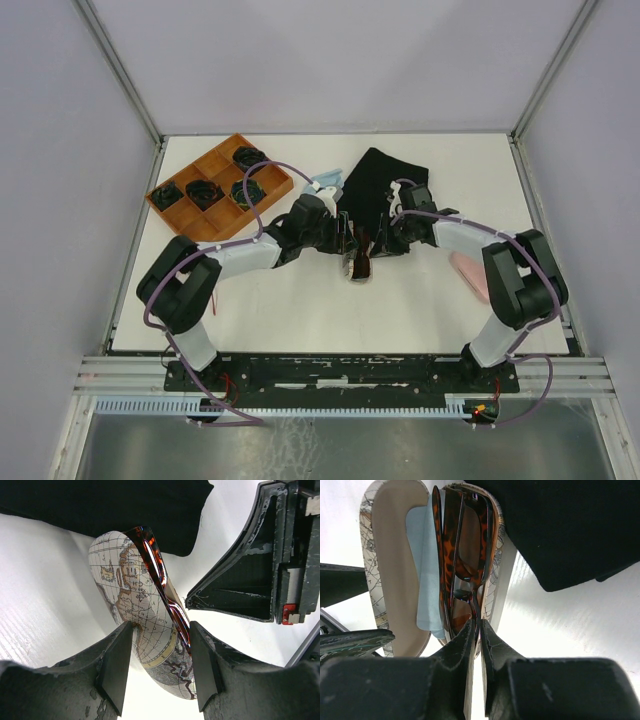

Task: Organize the sunglasses
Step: Adjust the sunglasses in the sunglasses case.

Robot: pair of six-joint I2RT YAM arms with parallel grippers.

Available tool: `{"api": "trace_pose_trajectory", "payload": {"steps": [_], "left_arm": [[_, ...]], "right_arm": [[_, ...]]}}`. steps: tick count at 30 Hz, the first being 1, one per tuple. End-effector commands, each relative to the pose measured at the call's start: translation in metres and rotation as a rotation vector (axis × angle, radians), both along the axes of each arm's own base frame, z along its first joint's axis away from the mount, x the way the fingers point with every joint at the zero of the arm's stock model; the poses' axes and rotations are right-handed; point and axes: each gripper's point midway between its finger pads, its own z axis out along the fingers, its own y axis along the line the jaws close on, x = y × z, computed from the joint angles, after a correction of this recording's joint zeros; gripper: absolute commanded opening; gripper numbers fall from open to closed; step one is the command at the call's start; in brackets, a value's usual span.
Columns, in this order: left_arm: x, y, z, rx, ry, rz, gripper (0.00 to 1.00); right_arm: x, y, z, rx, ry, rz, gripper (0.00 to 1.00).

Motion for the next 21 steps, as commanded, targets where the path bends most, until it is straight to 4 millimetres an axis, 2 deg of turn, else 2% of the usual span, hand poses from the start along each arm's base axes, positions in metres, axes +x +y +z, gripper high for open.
{"api": "trace_pose_trajectory", "payload": {"steps": [1,14,21], "left_arm": [[0.0056,-0.0021,0.0192,-0.032,-0.049,0.001,0.57],[0.0049,-0.0034,0.0197,-0.038,-0.048,-0.005,0.57],[0.0041,-0.003,0.0202,-0.039,-0.048,-0.007,0.57]], "right_arm": [[0.0139,0.0078,0.0065,0.016,-0.047,0.012,0.15],[0.0187,0.0104,-0.0006,-0.002,-0.049,0.01,0.19],[0.0216,0.0109,0.006,0.0,-0.071,0.002,0.21]]}}
